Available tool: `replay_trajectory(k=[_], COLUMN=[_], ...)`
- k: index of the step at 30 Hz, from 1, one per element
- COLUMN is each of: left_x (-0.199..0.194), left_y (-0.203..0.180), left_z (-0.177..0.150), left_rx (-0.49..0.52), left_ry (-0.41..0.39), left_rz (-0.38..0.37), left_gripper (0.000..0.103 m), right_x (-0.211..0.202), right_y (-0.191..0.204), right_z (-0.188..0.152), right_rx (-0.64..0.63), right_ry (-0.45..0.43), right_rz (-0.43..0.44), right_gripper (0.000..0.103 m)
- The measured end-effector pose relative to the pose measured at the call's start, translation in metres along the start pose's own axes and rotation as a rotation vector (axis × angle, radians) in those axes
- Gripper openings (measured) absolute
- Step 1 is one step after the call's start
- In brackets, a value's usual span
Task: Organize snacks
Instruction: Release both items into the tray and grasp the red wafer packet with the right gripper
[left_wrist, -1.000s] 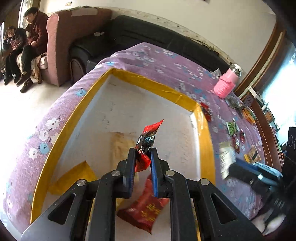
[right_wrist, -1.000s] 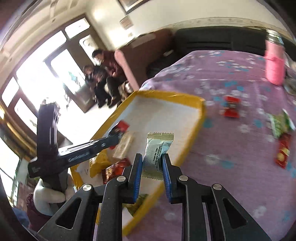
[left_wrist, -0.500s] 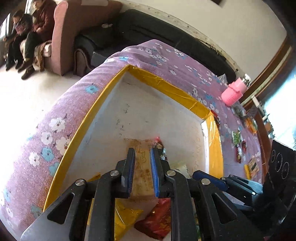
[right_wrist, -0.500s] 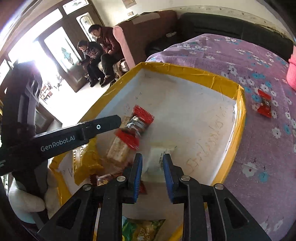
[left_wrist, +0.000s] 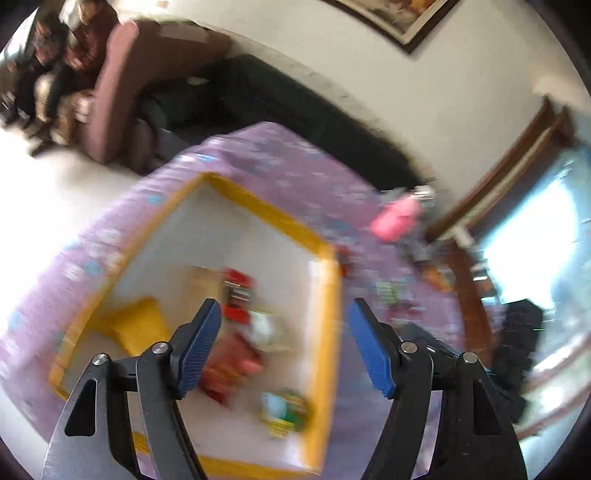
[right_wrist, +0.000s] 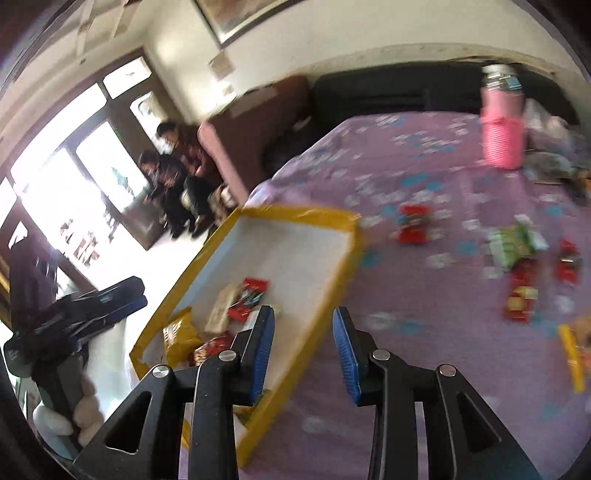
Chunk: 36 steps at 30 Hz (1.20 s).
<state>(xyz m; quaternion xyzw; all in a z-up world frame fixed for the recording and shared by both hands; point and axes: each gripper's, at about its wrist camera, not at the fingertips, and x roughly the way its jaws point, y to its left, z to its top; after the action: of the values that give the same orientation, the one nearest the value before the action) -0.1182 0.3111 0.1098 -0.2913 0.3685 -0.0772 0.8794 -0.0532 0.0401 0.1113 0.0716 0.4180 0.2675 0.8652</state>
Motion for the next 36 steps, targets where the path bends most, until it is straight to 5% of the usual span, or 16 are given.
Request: replay_trajectory(k=[3,9,15,18,21,23,25,28,36], left_x=[-0.01,-0.07,-0.145,-0.176,-0.204,-0.211,-0.195,-0.139,-0.004], left_y=[-0.023,-0.092,-0.161,-0.198,-0.219,-0.217,-0.207,-0.186,-0.158], left_z=[-0.004,-0.001,0.032,0.06,0.089,0.103,0.106,0.1,0.081], left_rx=[0.002,0.146,0.293,0.385,0.414,0.388,0.379,0.336,0.309], left_ry=[0.054,-0.019,-0.155,-0.262,-0.413,-0.501,-0.496,-0.334,-0.104], left_rz=[-0.137,-0.184,-0.114,-0.021,0.033,0.025,-0.023,-0.041,-0.053], left_gripper=[0.071,0.071,0.071,0.071,0.09,0.103,0.103,0.103,0.103], right_x=[-0.042,-0.165,-0.302,-0.36,-0.407,-0.424,-0.413,-0.356,-0.091], right_y=[-0.024,-0.064,-0.073,-0.069,-0.068,-0.073,-0.085,-0.109,-0.182], right_z=[0.008,0.031,0.078,0.107,0.135,0.143,0.148,0.136,0.062], right_rx=[0.018,0.048,0.058,0.039,0.045,0.064,0.069,0.09,0.241], right_ry=[-0.062,-0.236,-0.405,-0.482,-0.553,-0.578,-0.548,-0.445,-0.03], right_rz=[-0.06,-0.205,-0.32,-0.409,-0.481,-0.486,-0.471,-0.428,-0.194], right_gripper=[0.036,0.036,0.036,0.036,0.038,0.049,0.057,0.057,0.052])
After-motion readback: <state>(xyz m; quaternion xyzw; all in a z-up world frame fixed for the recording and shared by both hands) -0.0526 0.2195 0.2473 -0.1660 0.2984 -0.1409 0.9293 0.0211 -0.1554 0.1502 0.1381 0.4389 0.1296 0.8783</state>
